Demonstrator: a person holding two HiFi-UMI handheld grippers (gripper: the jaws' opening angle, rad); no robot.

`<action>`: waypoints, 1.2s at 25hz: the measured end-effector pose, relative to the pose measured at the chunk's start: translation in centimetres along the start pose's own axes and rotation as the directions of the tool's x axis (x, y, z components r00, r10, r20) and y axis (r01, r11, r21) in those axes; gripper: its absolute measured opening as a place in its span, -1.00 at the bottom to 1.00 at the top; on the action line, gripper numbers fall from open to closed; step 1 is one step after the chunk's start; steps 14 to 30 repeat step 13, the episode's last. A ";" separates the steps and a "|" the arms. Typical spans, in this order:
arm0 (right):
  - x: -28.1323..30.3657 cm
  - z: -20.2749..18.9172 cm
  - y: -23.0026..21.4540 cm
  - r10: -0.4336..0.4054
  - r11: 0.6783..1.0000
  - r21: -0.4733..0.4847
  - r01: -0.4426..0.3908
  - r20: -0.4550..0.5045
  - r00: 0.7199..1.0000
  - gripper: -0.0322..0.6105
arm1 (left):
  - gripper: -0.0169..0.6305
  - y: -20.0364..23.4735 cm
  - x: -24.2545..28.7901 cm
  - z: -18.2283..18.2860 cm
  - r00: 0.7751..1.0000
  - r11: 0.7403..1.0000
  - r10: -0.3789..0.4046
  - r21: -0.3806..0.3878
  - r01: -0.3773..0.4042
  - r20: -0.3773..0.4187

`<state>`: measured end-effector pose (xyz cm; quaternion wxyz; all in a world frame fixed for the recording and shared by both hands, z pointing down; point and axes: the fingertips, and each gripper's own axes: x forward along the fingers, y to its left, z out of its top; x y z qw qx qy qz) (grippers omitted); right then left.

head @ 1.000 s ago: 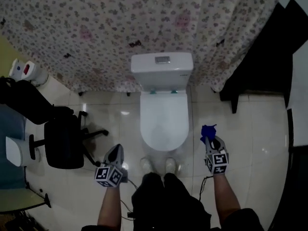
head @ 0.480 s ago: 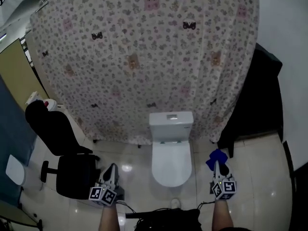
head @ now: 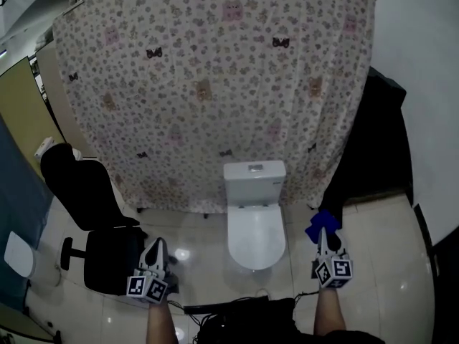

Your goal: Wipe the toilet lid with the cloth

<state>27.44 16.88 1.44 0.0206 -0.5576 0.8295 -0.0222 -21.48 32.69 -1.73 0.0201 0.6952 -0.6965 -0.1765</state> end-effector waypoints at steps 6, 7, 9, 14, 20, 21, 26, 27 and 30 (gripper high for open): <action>-1.9 0.1 1.0 -0.001 1.000 -0.007 0.001 0.022 1.000 -0.75 | -0.98 -0.8 -1.8 0.0 0.999 0.999 -0.034 0.017 0.034 -0.001; -2.3 0.1 1.1 -0.004 1.000 -0.006 0.004 0.024 1.000 -0.75 | -0.98 -1.0 -2.1 0.1 0.999 0.999 -0.043 0.027 0.043 -0.005; -2.8 -0.1 1.4 -0.010 1.000 -0.003 0.011 0.027 1.000 -0.75 | -0.98 -1.2 -2.7 0.3 0.998 0.998 -0.056 0.037 0.056 -0.010; -3.7 -0.3 2.2 -0.017 1.000 0.003 0.017 0.029 0.999 -0.75 | -0.98 -0.9 -3.7 0.9 0.998 0.997 -0.066 0.034 0.066 -0.006; -3.7 -0.3 2.2 -0.017 1.000 0.003 0.017 0.029 0.999 -0.75 | -0.98 -0.9 -3.7 0.9 0.998 0.997 -0.066 0.034 0.066 -0.006; -3.7 -0.3 2.2 -0.017 1.000 0.003 0.017 0.029 0.999 -0.75 | -0.98 -0.9 -3.7 0.9 0.998 0.997 -0.066 0.034 0.066 -0.006; -3.7 -0.3 2.2 -0.017 1.000 0.003 0.017 0.029 0.999 -0.75 | -0.98 -0.9 -3.7 0.9 0.998 0.997 -0.066 0.034 0.066 -0.006; -3.7 -0.3 2.2 -0.017 1.000 0.003 0.017 0.029 0.999 -0.75 | -0.98 -0.9 -3.7 0.9 0.998 0.997 -0.066 0.034 0.066 -0.006; -3.7 -0.3 2.2 -0.017 1.000 0.003 0.017 0.029 0.999 -0.75 | -0.98 -0.9 -3.7 0.9 0.998 0.997 -0.066 0.034 0.066 -0.006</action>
